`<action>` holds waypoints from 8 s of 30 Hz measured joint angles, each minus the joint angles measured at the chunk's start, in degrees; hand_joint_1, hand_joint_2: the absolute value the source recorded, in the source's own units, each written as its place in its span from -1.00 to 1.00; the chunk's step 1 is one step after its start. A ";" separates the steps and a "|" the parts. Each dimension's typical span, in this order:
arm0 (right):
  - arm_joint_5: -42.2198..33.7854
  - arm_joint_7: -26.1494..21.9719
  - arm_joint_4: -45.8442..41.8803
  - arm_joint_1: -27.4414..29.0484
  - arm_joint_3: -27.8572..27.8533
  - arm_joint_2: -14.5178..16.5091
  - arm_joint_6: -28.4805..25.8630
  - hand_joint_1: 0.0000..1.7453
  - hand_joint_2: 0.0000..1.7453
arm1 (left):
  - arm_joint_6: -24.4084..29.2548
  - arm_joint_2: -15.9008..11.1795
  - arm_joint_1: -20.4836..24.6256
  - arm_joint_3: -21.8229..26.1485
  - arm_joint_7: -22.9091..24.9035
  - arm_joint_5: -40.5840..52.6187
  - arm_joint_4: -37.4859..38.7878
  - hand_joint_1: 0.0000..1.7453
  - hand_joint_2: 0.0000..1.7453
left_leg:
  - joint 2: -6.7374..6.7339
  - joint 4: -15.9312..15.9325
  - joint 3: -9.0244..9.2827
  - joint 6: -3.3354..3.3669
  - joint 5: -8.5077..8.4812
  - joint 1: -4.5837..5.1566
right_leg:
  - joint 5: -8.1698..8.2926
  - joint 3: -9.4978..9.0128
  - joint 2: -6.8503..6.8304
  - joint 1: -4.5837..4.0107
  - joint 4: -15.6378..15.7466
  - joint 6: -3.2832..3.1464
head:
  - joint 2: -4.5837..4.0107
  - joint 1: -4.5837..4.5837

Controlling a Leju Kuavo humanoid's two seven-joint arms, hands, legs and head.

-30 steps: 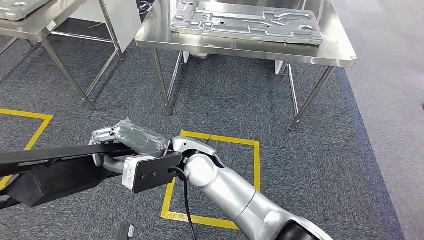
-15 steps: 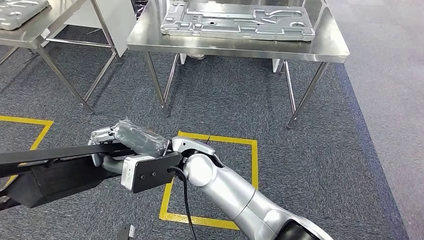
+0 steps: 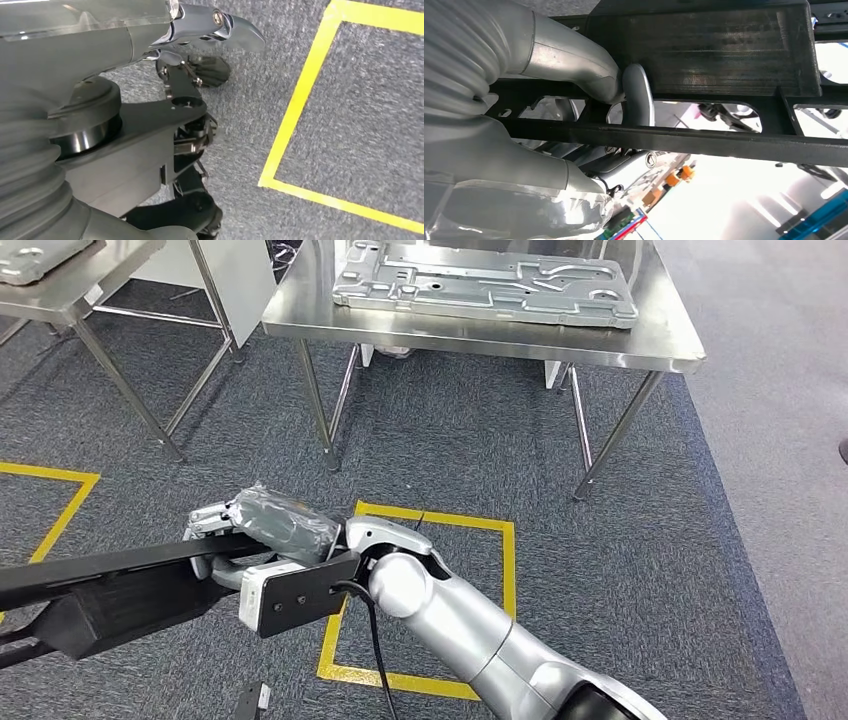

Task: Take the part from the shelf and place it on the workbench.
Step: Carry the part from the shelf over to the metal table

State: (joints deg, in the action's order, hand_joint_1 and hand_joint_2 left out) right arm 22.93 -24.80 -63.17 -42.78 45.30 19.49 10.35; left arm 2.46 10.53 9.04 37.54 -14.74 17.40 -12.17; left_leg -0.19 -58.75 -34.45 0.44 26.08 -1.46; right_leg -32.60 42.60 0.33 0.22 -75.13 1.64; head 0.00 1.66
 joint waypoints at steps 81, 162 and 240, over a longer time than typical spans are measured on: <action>3.50 0.00 0.42 0.63 0.09 -1.30 -1.41 1.00 1.00 | 0.66 0.53 1.38 0.85 -0.58 1.15 0.00 -1.00 1.00 | 0.39 -6.55 -3.49 -2.36 1.33 0.00 | 7.11 -8.78 0.35 -0.52 17.66 -3.07 | 0.00 0.19; 4.92 0.59 0.74 0.58 0.09 -1.85 -2.26 1.00 1.00 | -0.08 0.91 1.55 1.15 -0.96 2.04 0.00 -1.00 1.00 | 0.61 1.06 2.14 -1.14 1.30 0.38 | 8.20 -7.25 0.13 -0.68 17.45 -2.00 | -0.01 -0.56; 42.95 15.70 6.72 -11.55 4.38 -5.14 -15.27 1.00 1.00 | 1.10 -2.07 0.22 3.61 -1.94 1.88 -0.04 -1.00 1.00 | 0.55 0.19 -1.12 -0.93 -1.77 0.31 | 4.98 -10.05 0.11 -0.37 17.12 -1.04 | 0.00 -1.72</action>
State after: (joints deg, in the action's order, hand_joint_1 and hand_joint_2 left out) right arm 65.88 -9.10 -56.45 -54.33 49.68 14.35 -4.92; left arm 3.56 8.46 9.26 41.15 -16.68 19.29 -12.22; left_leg 0.35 -58.57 -35.57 -0.48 24.31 -1.15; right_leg -27.62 32.54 0.44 -0.14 -58.01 0.60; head 0.00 -0.06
